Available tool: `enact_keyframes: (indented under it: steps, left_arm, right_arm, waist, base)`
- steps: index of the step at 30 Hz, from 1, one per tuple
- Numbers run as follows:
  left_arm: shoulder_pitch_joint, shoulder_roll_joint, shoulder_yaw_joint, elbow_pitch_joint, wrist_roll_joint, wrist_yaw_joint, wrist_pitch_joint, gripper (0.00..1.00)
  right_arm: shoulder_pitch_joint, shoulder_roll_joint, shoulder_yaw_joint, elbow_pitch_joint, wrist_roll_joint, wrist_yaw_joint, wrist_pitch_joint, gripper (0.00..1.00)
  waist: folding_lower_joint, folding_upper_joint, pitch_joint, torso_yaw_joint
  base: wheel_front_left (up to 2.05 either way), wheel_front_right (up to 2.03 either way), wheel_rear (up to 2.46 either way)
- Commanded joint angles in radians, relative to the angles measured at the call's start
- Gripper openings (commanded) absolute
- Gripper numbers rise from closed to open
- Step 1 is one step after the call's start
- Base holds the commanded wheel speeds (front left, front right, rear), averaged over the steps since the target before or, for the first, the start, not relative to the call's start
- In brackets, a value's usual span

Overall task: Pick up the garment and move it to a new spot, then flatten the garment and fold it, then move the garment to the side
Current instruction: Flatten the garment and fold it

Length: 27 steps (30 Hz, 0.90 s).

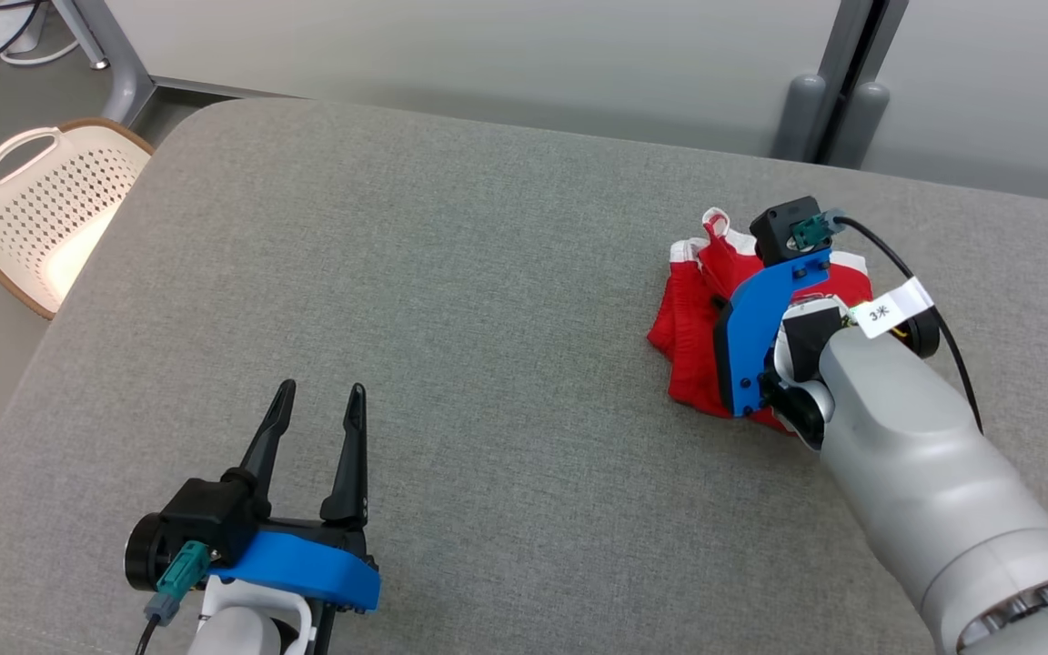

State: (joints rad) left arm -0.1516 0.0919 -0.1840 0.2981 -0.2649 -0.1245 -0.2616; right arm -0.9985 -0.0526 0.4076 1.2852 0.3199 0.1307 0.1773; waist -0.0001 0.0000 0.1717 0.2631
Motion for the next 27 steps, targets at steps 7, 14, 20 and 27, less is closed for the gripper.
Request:
enact_keyframes:
  steps: [7,14,20,27]
  left_arm:
    - [0.007,0.007,0.018,0.003,-0.009,-0.007,-0.004,1.00]
    - [0.024,0.010,0.039,-0.007,-0.008,0.001,-0.004,1.00]
    - [0.032,0.010,0.038,-0.013,-0.003,0.001,-0.004,1.00]
    - [0.017,0.006,0.023,-0.016,0.000,-0.001,-0.004,1.00]
  right_arm:
    - [0.113,0.002,0.073,-0.253,0.196,0.000,0.045,1.00]
    - [0.130,-0.010,0.032,-0.400,0.204,0.000,-0.022,1.00]
    - [0.178,-0.096,-0.106,-0.419,0.089,0.000,-0.026,1.00]
    - [0.255,-0.176,-0.230,-0.407,-0.074,0.000,-0.012,1.00]
  waist:
    - [0.0001,0.0000,-0.016,-0.010]
    - [0.0001,0.0000,-0.036,-0.051]
    - [0.0001,0.0000,-0.047,-0.070]
    - [0.0001,0.0000,-0.035,-0.067]
  base:
    - [0.00,0.00,0.00]
    - [0.00,0.00,0.00]
    - [0.00,0.00,0.00]
    - [0.00,0.00,0.00]
